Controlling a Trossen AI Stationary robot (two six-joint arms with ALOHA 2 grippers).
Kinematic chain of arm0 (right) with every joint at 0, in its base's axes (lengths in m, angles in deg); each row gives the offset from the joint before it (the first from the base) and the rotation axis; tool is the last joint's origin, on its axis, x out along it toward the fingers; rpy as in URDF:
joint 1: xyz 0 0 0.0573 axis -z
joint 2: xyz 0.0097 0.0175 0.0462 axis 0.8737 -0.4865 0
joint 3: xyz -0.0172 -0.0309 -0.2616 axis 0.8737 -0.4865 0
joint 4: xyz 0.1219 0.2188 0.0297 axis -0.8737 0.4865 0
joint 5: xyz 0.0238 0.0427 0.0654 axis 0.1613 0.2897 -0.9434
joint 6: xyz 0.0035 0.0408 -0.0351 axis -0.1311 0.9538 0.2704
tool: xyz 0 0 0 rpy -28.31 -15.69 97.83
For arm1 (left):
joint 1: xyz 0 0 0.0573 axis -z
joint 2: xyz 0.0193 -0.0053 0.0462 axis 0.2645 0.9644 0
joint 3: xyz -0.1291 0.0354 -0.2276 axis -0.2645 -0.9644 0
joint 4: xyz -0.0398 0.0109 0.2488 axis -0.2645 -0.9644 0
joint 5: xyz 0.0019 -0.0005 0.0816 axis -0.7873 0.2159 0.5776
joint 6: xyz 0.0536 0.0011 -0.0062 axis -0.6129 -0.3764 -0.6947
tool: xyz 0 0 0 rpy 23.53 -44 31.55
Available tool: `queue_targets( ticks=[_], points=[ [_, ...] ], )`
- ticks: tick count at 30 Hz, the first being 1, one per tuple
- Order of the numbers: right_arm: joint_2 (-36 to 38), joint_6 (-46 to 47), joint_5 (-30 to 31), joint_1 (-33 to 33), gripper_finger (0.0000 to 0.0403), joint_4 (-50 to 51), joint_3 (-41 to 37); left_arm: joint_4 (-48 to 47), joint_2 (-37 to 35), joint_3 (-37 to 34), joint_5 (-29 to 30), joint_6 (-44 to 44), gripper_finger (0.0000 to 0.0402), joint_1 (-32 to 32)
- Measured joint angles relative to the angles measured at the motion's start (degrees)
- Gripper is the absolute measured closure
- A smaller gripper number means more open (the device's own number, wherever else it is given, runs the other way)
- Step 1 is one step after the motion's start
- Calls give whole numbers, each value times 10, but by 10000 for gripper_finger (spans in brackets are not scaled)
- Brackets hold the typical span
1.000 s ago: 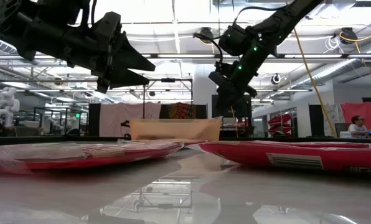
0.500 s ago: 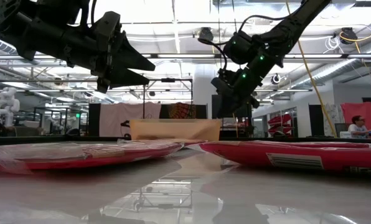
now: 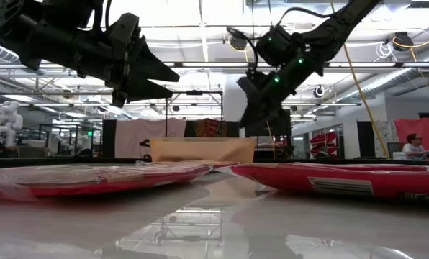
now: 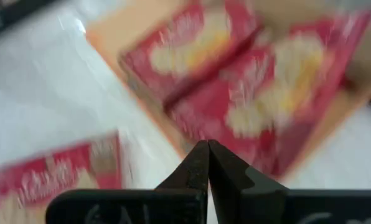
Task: Sort popcorn bags into baskets
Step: Put the red popcorn bag into the orange bin
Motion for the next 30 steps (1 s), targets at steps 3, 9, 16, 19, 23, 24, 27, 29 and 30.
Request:
queue_targets(
  ticks=[3, 9, 16, 19, 23, 24, 27, 29, 30],
  points=[
    [0, -5, 13, 5, 403, 26, 29, 0, 0, 0, 0, 0, 158, 0],
    [-23, -82, 52, 12, 403, 156, 163, 0, 0, 0, 5, 1, 158, -6],
    [-110, -154, 24, 61, 403, 213, 236, 1, 0, 0, 6, 15, 158, -9],
    [-142, -171, 46, 81, 403, 213, 240, 0, 0, 0, 5, 20, 158, -9],
    [-168, -172, 23, 109, 403, 210, 241, 0, 0, 0, 5, 21, 158, -9],
    [-172, -172, 17, 115, 403, 212, 241, 0, 0, 0, 5, 20, 158, -9],
    [-178, -175, 14, 118, 403, 211, 242, 0, 0, 0, 5, 19, 158, -9],
    [-176, -178, 6, 116, 403, 214, 242, 0, 0, 0, 5, 14, 158, -9],
    [-174, -178, 5, 113, 403, 217, 242, 0, 0, 0, 5, 11, 158, -9]
  ],
)
